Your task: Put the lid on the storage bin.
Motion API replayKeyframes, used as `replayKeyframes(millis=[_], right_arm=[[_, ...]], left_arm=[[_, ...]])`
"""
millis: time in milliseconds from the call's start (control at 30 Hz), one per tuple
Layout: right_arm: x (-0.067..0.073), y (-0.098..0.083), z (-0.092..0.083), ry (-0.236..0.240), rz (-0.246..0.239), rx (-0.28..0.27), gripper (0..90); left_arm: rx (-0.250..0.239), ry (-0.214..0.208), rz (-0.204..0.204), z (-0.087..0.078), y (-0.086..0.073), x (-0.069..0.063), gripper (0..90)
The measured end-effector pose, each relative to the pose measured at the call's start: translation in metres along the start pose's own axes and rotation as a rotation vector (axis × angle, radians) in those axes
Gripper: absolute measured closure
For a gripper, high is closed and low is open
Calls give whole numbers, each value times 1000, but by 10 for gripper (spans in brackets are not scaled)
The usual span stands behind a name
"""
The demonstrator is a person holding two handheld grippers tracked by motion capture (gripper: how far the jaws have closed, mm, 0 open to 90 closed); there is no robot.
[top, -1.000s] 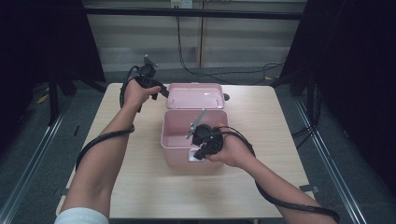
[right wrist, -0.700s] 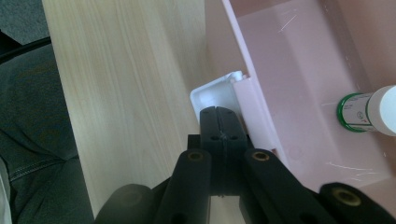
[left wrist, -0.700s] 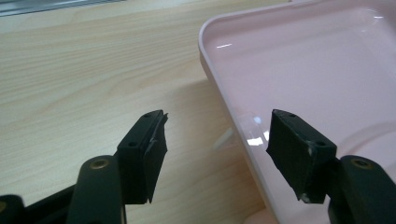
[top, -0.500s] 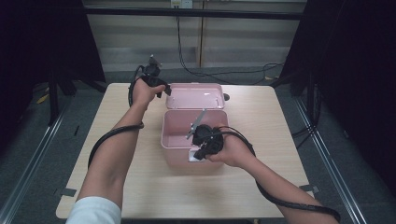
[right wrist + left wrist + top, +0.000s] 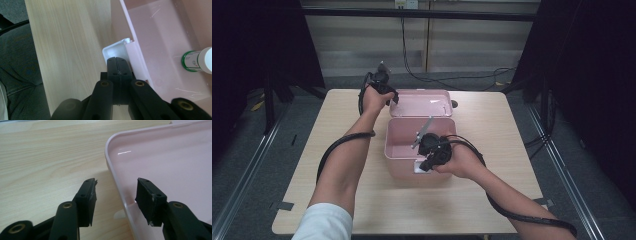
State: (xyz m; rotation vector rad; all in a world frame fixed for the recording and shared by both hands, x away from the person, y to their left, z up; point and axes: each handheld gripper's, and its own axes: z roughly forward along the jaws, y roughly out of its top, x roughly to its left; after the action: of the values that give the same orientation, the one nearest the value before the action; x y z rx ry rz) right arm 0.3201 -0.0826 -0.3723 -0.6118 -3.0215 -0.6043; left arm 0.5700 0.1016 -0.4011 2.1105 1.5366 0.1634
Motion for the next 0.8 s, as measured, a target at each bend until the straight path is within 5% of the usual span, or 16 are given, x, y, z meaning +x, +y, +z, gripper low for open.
replayKeyframes(millis=[267,533,800], right_arm=[[0,0,0,-1,-3,-3,900],[0,1,1,-4,-7,-2,900],[1,2,1,-12,12,0,900]], left_arm=[[10,-13,-22,7,1,-3,563],[5,9,-33,0,3,-6,789],[-4,15,-37,-9,4,-8,816]])
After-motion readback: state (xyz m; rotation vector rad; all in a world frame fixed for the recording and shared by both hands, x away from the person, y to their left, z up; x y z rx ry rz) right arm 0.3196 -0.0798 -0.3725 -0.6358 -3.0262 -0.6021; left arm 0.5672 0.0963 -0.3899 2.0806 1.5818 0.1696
